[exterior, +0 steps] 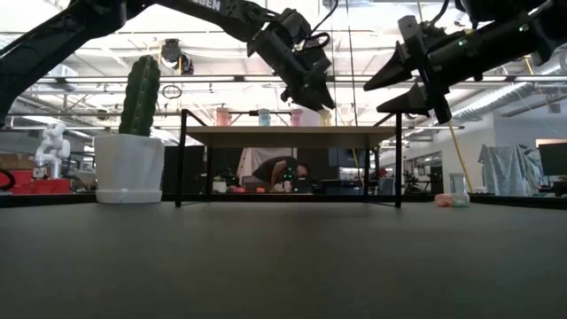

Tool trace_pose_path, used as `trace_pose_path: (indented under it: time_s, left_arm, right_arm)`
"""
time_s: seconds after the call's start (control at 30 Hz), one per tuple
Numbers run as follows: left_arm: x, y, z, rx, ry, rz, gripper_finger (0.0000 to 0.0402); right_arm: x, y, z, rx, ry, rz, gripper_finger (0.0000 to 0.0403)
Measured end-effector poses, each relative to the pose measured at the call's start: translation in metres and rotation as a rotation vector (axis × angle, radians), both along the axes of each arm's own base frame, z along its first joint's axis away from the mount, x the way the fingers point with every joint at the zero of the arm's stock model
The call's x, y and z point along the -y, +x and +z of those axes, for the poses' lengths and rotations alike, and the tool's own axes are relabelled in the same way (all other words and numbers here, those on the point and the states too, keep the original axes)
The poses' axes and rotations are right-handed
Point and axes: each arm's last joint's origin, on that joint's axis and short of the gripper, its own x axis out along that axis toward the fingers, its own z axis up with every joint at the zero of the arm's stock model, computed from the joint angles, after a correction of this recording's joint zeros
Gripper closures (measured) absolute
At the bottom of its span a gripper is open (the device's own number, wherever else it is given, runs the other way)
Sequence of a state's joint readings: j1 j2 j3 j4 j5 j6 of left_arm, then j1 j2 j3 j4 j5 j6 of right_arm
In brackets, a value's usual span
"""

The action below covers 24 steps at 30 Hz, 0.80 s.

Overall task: Pick and place medicine bottles onto shelf by color
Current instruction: Put the right yellow pill bottle aligned with the other yellow pill bottle on the shelf, then put the orange pill bottle aligned with the other orange pill bottles on the shelf

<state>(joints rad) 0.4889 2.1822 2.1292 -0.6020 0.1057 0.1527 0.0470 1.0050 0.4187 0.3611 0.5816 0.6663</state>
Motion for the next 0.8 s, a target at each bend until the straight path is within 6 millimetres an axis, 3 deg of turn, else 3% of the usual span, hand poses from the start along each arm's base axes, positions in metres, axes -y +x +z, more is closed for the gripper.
trace_pose_path:
  time_s: [0.27, 0.8]
  left_arm:
    - [-0.01, -0.005, 0.001, 0.012, -0.008, 0.023, 0.014]
    - [-0.01, -0.005, 0.0, 0.022, -0.043, -0.044, 0.0203]
  right_arm:
    - [0.003, 0.0, 0.0, -0.012, -0.019, -0.011, 0.0151]
    - [0.009, 0.0, 0.0, -0.028, -0.041, -0.027, 0.0151]
